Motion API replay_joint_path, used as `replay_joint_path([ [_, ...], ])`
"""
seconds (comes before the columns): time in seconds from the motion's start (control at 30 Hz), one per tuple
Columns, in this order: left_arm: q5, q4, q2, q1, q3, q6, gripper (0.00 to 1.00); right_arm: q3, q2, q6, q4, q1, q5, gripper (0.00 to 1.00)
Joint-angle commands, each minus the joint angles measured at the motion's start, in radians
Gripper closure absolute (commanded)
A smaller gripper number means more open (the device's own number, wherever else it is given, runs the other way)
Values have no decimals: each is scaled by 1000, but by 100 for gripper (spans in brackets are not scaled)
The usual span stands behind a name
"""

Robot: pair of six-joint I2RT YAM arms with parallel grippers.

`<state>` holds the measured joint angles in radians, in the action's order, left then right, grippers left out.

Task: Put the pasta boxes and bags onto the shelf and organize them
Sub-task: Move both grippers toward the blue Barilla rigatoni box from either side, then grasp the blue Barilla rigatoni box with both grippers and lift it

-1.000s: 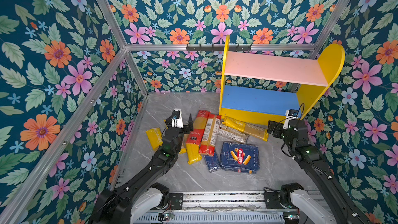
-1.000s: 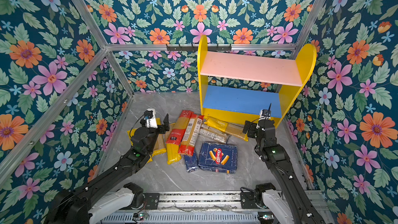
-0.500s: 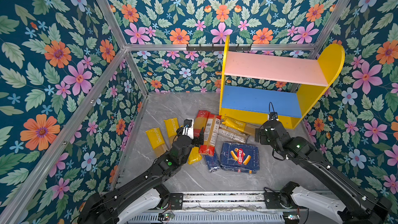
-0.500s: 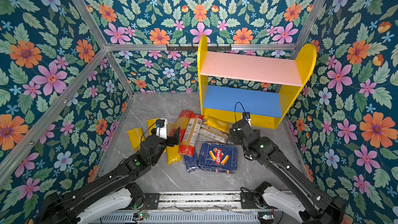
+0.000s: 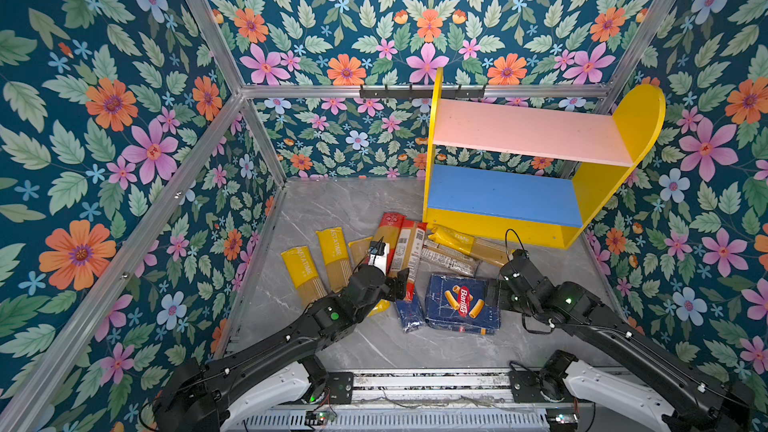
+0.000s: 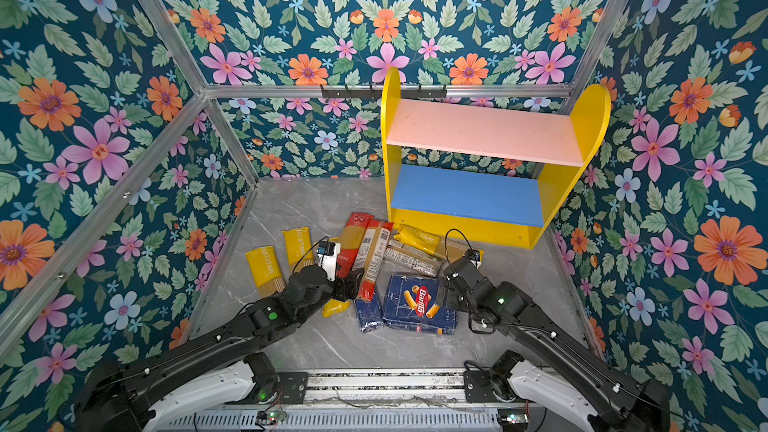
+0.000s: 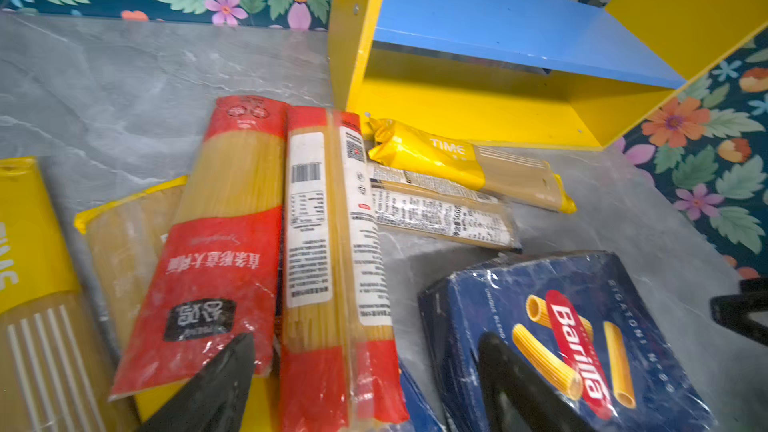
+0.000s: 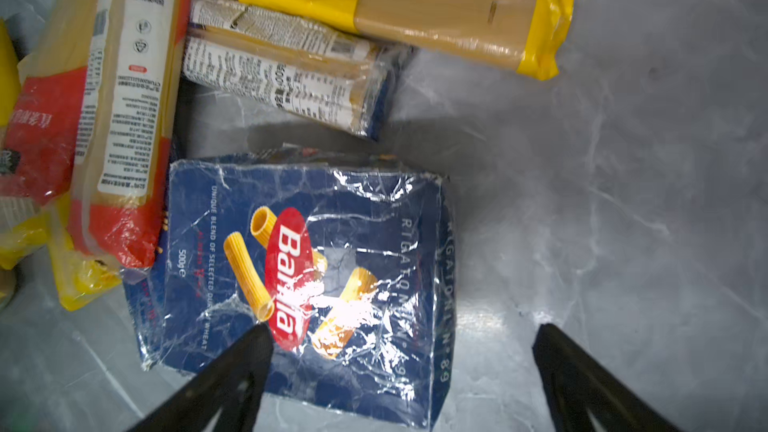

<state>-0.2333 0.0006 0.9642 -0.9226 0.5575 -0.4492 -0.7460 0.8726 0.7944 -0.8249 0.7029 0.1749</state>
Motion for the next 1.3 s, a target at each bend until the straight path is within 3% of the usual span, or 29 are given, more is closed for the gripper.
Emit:
replay_joint_path([
  [0.0,70,-32,33,-17,34,-29,15,34,-25,81,22,-1,-93,1],
  [0.1,123,-46,70,-33,56,-38,16,83,-48,95,53,-32,-175,1],
  [0.23,168,-50,105,-57,57,-59,18,195,-94,112,142,-153,-338,1],
  [0.6,258,20,257,-105,46,-139,23,254,-103,56,198,-286,-469,1],
  [0.73,307,51,327,-108,65,-156,31,296,-70,43,259,-354,-553,1],
  [0.93,332,61,422,-110,104,-166,38,315,-41,17,280,-396,-584,1],
  [1.1,298,20,507,-110,135,-178,62,325,11,-3,322,-407,-610,1],
  [1.27,280,23,555,-109,128,-197,70,342,57,-22,389,-417,-649,1],
])
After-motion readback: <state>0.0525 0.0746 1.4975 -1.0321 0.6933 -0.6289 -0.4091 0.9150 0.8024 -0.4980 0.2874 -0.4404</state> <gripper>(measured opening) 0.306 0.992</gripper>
